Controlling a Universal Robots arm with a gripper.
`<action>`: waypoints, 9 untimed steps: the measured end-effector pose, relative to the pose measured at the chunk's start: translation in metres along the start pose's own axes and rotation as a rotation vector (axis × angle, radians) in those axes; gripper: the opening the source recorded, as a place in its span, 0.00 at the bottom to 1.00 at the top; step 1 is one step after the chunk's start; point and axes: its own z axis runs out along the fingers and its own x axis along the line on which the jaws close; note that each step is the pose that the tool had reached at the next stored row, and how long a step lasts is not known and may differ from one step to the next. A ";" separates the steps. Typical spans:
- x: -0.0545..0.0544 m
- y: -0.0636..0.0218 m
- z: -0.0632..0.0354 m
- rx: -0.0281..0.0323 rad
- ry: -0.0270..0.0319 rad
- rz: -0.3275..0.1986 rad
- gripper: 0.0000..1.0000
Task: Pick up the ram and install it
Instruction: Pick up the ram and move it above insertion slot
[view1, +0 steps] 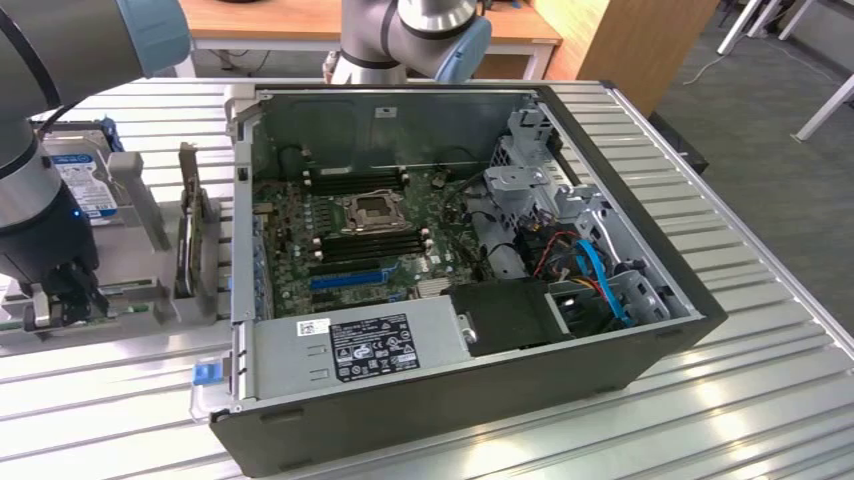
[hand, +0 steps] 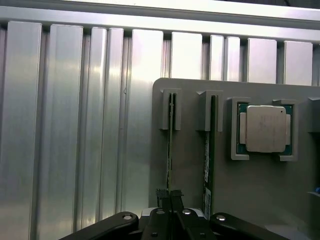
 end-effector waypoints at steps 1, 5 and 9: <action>0.000 0.0000 -0.0005 0.0000 0.0000 0.000 0.12; 0.000 0.0000 -0.0006 0.0002 -0.0001 0.000 0.12; 0.000 0.0000 -0.0008 -0.0007 0.0080 0.000 0.12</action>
